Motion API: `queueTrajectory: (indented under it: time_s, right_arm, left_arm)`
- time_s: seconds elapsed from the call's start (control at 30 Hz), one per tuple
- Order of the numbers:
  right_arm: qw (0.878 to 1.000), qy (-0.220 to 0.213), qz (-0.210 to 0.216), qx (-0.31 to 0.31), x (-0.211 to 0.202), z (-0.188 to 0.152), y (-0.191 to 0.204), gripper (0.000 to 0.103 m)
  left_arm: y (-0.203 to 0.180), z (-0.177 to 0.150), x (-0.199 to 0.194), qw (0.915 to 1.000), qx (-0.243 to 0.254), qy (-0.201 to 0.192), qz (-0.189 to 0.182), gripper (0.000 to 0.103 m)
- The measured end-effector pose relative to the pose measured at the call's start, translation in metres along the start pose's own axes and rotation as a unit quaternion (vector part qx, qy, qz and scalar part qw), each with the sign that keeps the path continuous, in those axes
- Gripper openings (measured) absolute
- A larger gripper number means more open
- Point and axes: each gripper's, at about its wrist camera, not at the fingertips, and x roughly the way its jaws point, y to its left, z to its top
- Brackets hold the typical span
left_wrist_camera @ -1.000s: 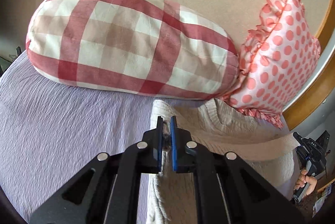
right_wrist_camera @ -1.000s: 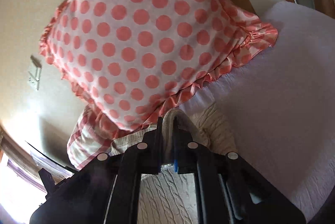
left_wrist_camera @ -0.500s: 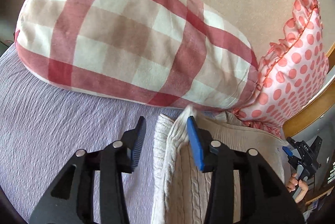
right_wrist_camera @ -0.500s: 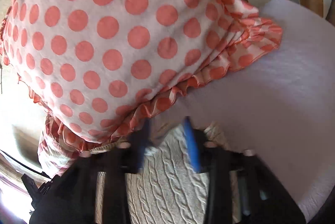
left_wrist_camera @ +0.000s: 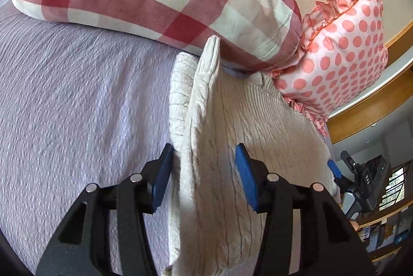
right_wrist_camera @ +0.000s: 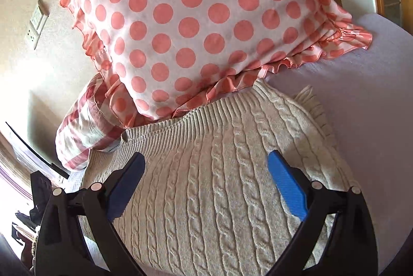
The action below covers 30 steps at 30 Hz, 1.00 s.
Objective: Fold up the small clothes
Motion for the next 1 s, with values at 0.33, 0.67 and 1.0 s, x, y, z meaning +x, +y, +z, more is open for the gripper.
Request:
queueTrajectory:
  time_s: [0.33,0.67,1.0]
  right_arm:
    - [0.997,-0.048,0.050,0.030,-0.037,0.019,-0.022,0.098]
    - [0.990,-0.100,0.033,0.096,-0.078,0.050,-0.098,0.098]
    - [0.990,-0.029,0.090,0.100,-0.069,0.053,-0.118,0.080]
  left_arm:
    - [-0.067,0.021,-0.023,0.9959,-0.035,-0.016,-0.082,0.013]
    - [-0.318,-0.024,0.122,0.9794,0.083,0.068,-0.171,0.015]
    - [-0.326,-0.059,0.085,0.9691,0.199,0.043,-0.140,0.037]
